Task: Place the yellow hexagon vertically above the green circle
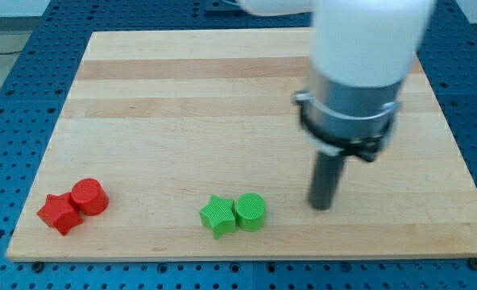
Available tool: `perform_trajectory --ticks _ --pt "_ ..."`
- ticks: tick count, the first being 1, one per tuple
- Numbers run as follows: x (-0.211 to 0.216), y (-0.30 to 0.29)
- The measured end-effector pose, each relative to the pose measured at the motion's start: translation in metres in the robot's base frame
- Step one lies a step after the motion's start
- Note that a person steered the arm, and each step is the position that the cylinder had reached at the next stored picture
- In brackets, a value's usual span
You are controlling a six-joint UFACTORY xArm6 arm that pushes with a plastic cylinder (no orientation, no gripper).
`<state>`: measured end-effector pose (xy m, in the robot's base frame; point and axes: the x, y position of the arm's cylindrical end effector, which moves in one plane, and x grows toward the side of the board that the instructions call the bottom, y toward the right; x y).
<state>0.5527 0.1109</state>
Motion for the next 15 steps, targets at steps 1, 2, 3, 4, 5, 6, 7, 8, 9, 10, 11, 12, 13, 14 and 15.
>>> perform_trajectory --ticks 1,2,3,4,5,6,7,8,9,10,11,12,13,14,15 --pt "-0.013 0.07" --pt "-0.039 0.13" --pt "-0.07 0.135" --pt "-0.091 0.104" --pt "-0.114 0.064" --pt "-0.135 0.022" --pt "-0.142 -0.021" --pt "-0.137 -0.049" --pt "-0.124 -0.061" --pt "-0.118 -0.076" --pt "-0.111 -0.087" --pt "-0.114 -0.094" --pt "-0.107 -0.107" --pt "-0.102 -0.123" --pt "-0.102 -0.134"
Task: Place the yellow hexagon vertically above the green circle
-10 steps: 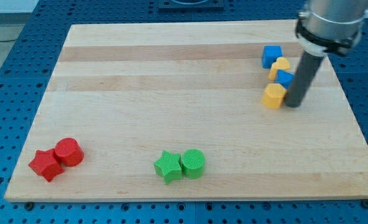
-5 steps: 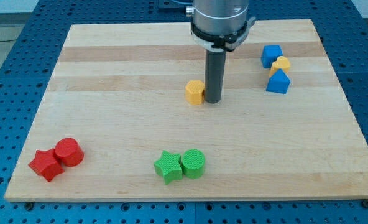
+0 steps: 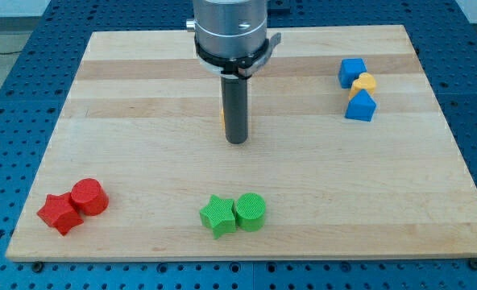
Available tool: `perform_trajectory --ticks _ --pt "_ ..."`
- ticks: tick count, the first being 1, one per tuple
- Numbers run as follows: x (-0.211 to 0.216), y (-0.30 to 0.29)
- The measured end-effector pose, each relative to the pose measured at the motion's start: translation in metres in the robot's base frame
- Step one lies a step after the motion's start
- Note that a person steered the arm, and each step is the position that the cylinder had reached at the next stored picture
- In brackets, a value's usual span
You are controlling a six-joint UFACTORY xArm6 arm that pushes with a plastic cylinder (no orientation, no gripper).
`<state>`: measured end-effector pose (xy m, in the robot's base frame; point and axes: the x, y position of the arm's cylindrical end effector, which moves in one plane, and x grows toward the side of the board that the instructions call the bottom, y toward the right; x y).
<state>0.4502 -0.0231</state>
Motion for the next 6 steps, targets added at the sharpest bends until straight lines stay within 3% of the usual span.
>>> perform_trajectory --ticks 2,5,6 --pt "-0.006 -0.017" --pt "-0.038 0.023" --pt "-0.033 0.066"
